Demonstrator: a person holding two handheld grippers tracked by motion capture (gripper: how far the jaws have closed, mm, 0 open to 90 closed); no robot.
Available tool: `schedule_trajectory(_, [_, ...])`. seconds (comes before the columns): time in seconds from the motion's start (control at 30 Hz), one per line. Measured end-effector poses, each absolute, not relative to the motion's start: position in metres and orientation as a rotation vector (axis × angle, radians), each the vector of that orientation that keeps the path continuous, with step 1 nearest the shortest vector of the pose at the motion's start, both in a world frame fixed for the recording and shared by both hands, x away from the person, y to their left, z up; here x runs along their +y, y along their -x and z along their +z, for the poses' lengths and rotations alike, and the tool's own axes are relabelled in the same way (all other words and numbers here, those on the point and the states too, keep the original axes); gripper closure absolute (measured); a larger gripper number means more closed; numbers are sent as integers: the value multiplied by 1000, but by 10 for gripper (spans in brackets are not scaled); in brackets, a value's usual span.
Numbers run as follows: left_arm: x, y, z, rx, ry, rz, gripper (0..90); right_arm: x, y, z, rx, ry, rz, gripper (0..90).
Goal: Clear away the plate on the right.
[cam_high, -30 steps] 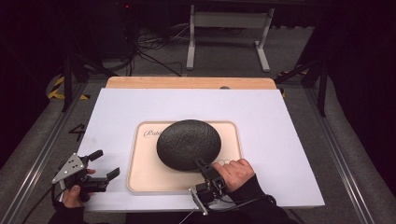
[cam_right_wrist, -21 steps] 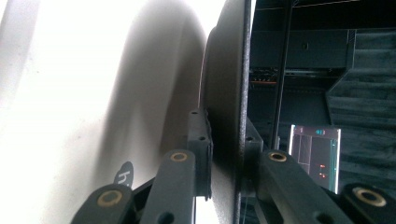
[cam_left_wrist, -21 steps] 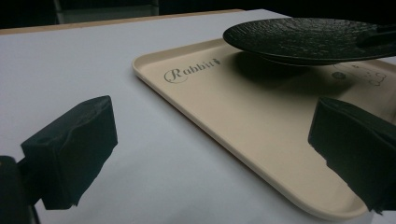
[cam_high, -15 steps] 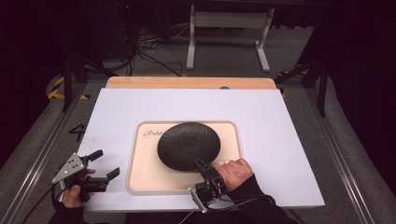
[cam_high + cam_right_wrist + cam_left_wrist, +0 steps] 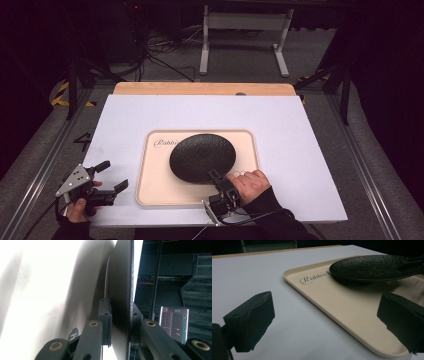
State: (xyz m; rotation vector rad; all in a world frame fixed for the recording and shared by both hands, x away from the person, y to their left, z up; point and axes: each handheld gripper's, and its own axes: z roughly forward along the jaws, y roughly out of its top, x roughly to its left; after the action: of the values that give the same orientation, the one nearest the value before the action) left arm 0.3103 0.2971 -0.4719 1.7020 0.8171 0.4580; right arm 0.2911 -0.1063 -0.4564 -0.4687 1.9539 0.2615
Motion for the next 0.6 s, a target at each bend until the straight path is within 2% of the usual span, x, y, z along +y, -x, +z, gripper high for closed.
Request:
schedule_trajectory(0.27, [297,-310,-472,818,-1702,458,21,-107,-291,-458,2004,480,247,822])
schedule_trajectory(0.6, [297,-310,-472,819,-1702,457,21,-107,-291,-462,2036,500,221,746])
